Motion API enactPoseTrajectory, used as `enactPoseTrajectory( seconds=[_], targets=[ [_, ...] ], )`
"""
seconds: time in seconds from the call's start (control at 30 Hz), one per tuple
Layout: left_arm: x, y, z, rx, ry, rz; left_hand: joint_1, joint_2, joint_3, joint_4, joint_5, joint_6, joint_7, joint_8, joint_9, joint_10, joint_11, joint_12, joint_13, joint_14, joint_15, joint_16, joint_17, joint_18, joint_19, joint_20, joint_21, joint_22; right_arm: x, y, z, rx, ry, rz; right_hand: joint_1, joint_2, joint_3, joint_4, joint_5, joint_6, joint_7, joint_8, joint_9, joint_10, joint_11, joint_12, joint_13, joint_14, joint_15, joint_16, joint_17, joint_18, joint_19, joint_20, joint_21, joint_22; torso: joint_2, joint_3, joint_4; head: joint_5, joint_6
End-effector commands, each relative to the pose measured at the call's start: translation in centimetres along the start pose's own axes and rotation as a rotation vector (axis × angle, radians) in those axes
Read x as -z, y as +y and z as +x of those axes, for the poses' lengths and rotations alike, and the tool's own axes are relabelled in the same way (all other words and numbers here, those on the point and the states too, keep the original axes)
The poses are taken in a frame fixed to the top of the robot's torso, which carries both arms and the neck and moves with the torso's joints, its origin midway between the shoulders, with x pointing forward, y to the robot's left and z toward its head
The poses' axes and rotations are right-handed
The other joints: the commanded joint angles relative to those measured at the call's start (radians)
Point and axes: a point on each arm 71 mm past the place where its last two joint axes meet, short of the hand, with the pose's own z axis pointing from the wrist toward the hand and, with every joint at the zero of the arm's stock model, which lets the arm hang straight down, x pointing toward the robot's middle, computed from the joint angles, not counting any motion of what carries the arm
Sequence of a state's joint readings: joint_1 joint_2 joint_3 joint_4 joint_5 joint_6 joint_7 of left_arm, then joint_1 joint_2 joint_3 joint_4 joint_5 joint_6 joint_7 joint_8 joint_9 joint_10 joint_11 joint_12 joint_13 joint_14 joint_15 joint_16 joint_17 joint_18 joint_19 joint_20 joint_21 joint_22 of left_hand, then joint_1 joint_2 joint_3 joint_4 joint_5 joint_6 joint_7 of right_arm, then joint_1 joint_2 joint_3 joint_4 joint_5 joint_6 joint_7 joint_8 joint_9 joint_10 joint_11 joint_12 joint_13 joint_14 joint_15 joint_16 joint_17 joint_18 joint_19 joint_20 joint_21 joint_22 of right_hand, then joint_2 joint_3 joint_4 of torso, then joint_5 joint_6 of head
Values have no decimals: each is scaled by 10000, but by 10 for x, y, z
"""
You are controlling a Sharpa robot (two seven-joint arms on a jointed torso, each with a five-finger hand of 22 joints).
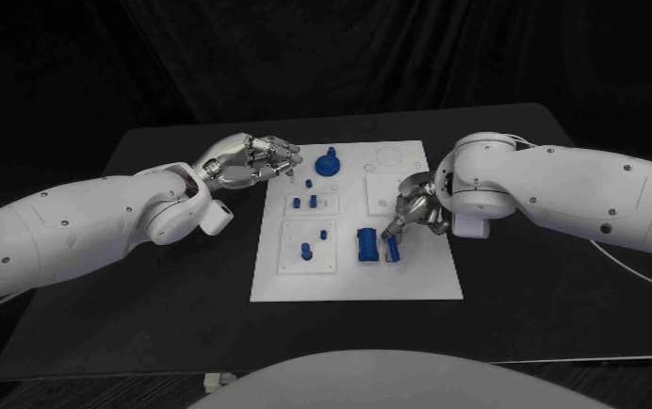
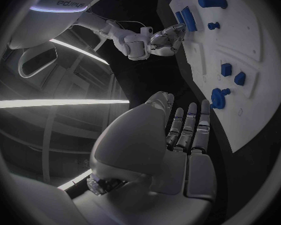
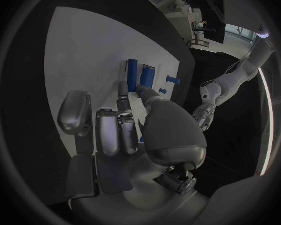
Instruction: Assemble the parts on the task board
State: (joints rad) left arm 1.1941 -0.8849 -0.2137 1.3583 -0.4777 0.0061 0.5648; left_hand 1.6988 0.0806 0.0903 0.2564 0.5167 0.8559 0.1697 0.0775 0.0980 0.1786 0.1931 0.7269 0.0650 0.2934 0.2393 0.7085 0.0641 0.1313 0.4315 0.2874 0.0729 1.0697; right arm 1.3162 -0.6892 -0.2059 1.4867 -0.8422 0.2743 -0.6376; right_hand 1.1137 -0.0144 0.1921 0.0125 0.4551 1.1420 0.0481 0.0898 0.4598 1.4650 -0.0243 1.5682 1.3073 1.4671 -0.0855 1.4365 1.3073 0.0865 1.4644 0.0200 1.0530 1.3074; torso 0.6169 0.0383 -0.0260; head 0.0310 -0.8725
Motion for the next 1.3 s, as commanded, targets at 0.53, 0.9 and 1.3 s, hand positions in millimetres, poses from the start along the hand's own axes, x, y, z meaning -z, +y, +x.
enactPoseTrajectory(
  seconds=[0.53,0.9,1.3],
  targets=[
    [-1,-1,2,157,70,105,109,-12,52,-5,42,-22,65,32,12,32,46,31,-16,-7,57,40,-7,-208,-61,-25,68,22,-2,-4,2,192,-56,281,-298,-20,144,43,-220,-126,6,64,8,1058,-22,26,2635,508,-35,-130,177,89,-95,9,-238,1289,-6,0,1,24,-1],
    [-1,0,2,171,96,84,114,-12,62,-11,47,-25,65,32,12,31,47,27,-17,-7,61,39,-7,-213,-63,-26,70,29,-3,-4,2,178,-47,298,-658,-16,148,208,-661,-175,31,80,2,1058,0,26,2635,506,-17,-198,107,100,-95,29,-356,1256,-1,0,-1,20,-1],
    [-2,0,3,184,120,66,150,-22,131,-60,243,-37,67,26,13,33,45,11,-17,-10,67,31,-8,-232,-73,-38,82,68,-4,-5,2,173,-34,323,-860,-17,164,302,-787,-209,35,94,-2,1058,7,26,2635,498,-8,-259,37,112,-96,39,-462,1228,-2,2,-4,17,-1]
  ],
)
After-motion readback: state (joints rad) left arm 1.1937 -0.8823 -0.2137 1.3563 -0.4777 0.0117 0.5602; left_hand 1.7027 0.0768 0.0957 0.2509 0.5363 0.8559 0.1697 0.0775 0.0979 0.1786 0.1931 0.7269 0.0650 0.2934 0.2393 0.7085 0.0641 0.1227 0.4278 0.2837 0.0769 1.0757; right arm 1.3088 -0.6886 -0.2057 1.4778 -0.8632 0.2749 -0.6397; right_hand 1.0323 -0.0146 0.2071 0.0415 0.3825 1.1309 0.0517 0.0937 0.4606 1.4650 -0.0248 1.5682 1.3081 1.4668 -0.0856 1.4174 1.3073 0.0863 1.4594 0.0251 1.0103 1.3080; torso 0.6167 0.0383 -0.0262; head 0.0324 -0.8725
